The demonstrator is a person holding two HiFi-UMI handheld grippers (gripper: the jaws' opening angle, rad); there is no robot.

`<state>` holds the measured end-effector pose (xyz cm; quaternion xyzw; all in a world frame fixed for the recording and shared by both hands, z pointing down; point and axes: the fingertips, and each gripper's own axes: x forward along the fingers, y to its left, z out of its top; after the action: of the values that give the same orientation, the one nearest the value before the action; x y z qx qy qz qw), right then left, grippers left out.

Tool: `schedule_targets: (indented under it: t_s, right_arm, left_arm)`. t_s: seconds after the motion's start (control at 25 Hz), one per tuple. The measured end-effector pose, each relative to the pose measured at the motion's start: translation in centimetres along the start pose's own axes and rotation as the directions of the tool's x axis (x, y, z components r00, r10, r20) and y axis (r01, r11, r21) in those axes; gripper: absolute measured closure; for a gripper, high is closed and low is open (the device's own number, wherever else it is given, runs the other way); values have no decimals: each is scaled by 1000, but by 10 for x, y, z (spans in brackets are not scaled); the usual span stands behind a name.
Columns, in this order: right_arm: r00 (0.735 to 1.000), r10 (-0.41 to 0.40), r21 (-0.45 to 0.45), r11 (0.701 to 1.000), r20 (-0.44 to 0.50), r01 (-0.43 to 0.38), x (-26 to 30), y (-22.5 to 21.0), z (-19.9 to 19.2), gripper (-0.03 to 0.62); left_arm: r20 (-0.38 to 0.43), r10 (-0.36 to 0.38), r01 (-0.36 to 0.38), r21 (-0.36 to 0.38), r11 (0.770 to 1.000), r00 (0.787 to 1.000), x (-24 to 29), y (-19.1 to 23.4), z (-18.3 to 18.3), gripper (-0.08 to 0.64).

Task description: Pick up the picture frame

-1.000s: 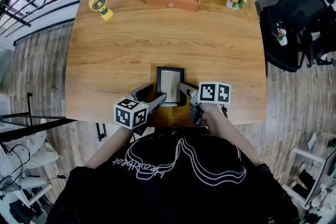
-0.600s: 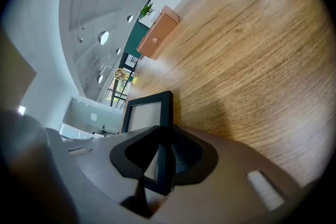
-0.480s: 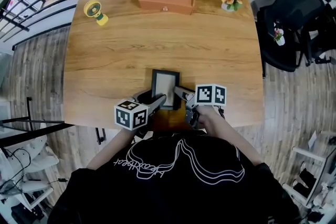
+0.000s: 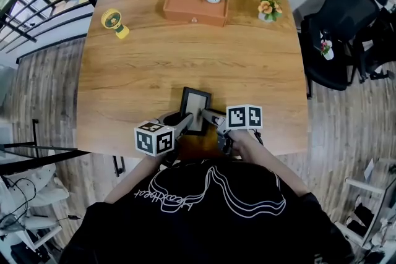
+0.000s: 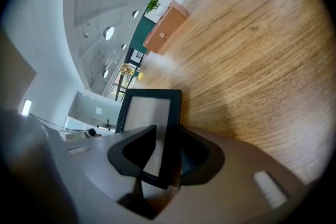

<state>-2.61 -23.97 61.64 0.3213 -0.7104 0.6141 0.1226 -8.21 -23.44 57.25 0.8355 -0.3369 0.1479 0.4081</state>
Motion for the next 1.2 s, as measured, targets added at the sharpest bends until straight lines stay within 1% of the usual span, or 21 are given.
schedule_targets:
  t_s: [0.08, 0.16, 0.32, 0.4, 0.48, 0.6, 0.76, 0.84, 0.96, 1.0, 1.08, 1.12, 1.2]
  right_arm:
    - [1000, 11, -41, 999, -19, -12, -2, 5, -1, 423]
    - [999, 8, -96, 995, -32, -11, -7, 8, -1, 403]
    - [1000, 13, -176, 984, -25, -18, -23, 14, 6, 396]
    - [1000, 9, -237, 971, -10, -11, -35, 20, 12, 396]
    - [1000, 5, -318, 948, 22, 2, -50, 28, 22, 400]
    - [996, 37, -429, 903, 86, 3, -75, 49, 38, 413]
    - [987, 88, -562, 827, 134, 3, -107, 79, 54, 443]
    - [982, 124, -611, 792, 140, -13, -121, 95, 57, 459]
    - [972, 181, -682, 731, 153, -29, -140, 118, 59, 495]
    - [966, 205, -697, 716, 155, -41, -146, 126, 58, 509]
    - [947, 286, -700, 707, 148, -104, -160, 144, 57, 532]
    - [931, 336, -694, 704, 141, -149, -167, 155, 57, 565]
    - [900, 416, -690, 690, 131, -218, -179, 172, 57, 568]
  left_arm:
    - [7, -6, 6, 0, 1000, 1000, 0, -4, 3, 466]
    - [9, -12, 12, -2, 1000, 1000, 0, -8, 5, 486]
    - [15, -21, 22, -21, 1000, 1000, -1, -14, 10, 497]
    - [29, -19, 19, -20, 1000, 999, -4, -18, 15, 506]
    - [51, -19, 20, -14, 1000, 999, -7, -22, 24, 506]
    - [97, -29, 31, -10, 999, 995, -14, -32, 41, 506]
    - [170, -58, 54, 23, 998, 984, -32, -56, 69, 506]
    - [212, -77, 67, 51, 996, 974, -44, -71, 83, 506]
    - [265, -100, 78, 91, 993, 959, -60, -92, 102, 506]
    - [279, -107, 82, 101, 991, 954, -65, -98, 107, 506]
    - [302, -118, 85, 120, 989, 946, -74, -111, 116, 506]
    - [315, -122, 86, 128, 988, 941, -79, -116, 120, 506]
    - [341, -135, 91, 143, 986, 930, -88, -125, 130, 506]
